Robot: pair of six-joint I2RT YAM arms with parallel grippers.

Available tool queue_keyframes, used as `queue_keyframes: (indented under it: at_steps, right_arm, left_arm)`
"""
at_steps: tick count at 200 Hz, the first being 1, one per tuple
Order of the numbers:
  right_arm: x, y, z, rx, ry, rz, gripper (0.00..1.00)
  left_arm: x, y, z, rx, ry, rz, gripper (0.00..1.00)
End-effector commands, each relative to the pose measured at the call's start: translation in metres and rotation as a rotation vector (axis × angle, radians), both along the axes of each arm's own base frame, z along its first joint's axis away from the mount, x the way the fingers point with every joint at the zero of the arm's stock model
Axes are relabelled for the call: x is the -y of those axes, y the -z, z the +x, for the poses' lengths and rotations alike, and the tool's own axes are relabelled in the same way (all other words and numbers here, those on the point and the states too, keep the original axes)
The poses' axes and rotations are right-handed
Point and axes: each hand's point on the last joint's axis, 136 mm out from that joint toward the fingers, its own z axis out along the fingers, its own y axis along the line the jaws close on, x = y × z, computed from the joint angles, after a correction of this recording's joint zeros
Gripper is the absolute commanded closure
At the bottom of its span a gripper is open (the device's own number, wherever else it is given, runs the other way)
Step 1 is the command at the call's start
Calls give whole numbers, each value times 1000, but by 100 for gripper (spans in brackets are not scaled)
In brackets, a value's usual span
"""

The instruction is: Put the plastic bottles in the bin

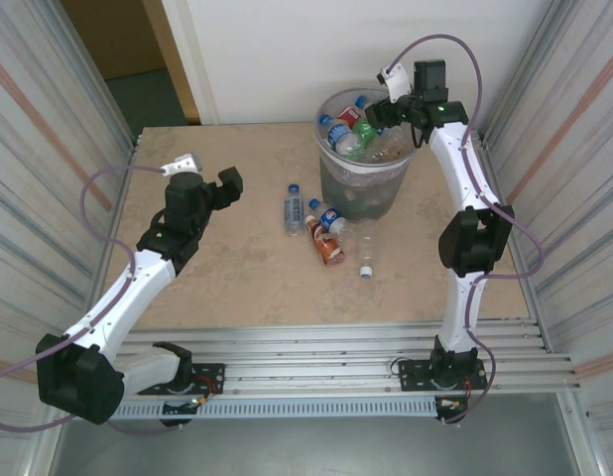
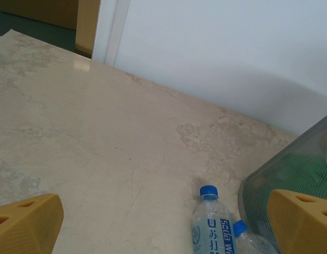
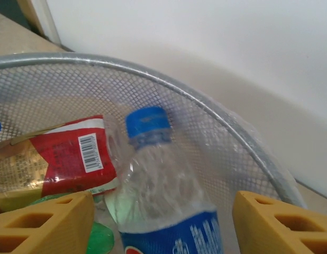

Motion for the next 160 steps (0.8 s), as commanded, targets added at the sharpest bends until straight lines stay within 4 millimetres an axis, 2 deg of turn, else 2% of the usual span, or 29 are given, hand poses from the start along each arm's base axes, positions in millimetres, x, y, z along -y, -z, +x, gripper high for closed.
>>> queue_keyframes:
  at_steps: [1, 15, 60, 93, 123, 139, 160]
  right_arm:
    - [-10, -24, -14, 34, -32, 13, 32]
    - [-11, -32, -17, 50, -4, -15, 30]
    - [-10, -79, -40, 116, 100, -23, 18]
    - [-10, -98, -62, 133, 191, -39, 12]
    - [3, -102, -86, 88, 323, 5, 9]
    - [16, -96, -104, 35, 420, 64, 8]
    - [31, -78, -135, -32, 529, 141, 8]
  left_arm:
    - [-1, -14, 4, 19, 3, 10, 1]
    - [0, -16, 4, 18, 13, 13, 1]
    - [5, -6, 4, -6, 36, 4, 1]
    - [10, -4, 5, -12, 61, -6, 1]
    - [16, -3, 6, -16, 89, -12, 1]
    - [18, -1, 6, -23, 103, -10, 1]
    - [23, 3, 8, -41, 122, -13, 1]
